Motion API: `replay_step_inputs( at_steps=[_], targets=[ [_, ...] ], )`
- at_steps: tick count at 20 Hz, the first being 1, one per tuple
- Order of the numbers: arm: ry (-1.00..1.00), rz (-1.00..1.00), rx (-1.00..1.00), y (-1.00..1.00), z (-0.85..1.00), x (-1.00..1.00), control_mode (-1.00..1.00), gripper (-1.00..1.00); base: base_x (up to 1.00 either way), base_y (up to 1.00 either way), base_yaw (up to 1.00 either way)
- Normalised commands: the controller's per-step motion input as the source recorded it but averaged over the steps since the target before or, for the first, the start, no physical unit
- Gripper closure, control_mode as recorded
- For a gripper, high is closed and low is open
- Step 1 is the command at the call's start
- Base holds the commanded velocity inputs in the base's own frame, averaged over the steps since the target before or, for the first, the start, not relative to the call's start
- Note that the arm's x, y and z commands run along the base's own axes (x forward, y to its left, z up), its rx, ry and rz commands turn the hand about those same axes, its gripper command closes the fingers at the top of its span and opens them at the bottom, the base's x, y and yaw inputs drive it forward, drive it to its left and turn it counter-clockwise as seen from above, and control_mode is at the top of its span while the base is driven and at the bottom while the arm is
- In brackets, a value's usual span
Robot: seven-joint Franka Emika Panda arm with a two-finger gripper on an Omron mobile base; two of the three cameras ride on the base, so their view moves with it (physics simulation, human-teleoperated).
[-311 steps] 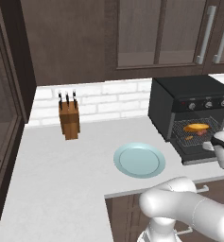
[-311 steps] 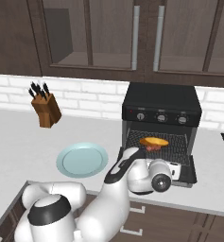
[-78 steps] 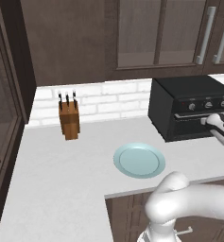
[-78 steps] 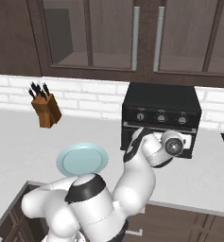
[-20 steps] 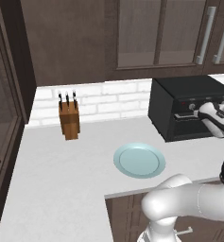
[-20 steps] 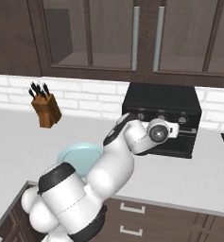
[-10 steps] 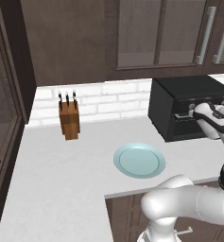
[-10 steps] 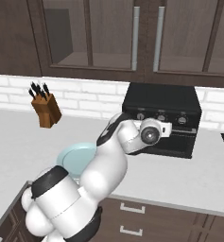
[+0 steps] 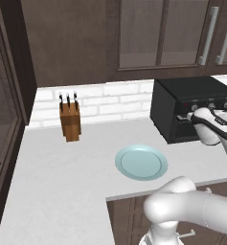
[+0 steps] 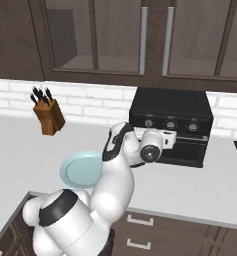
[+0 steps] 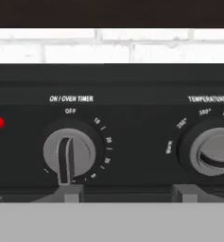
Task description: Pick up the kebab skewer and baguette bread, and place them inside the toaster oven. Close the toaster oven door and start by setting the timer.
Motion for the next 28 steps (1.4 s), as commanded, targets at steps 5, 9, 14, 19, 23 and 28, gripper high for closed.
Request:
replay_step_inputs(
  at_steps=[5,9,14,19,23,28],
  targets=[
    [-0.15,0.00,0.00,0.17,0.20,0.01,-1.00,-1.00,0.00,0.00,0.00],
    [-0.04,0.00,0.00,0.17,0.20,0.00,-1.00,-1.00,0.00,0.00,0.00],
    [0.00,0.00,0.00,0.01,0.09,0.03,-1.00,-1.00,0.00,0.00,0.00],
    [0.00,0.00,0.00,0.02,0.36,0.18,-1.00,-1.00,0.00,0.00,0.00],
    [0.00,0.00,0.00,0.01,0.32,0.07,-1.00,-1.00,0.00,0.00,0.00],
    [0.00,0.00,0.00,0.01,0.02,0.00,-1.00,-1.00,0.00,0.00,0.00]
  ],
)
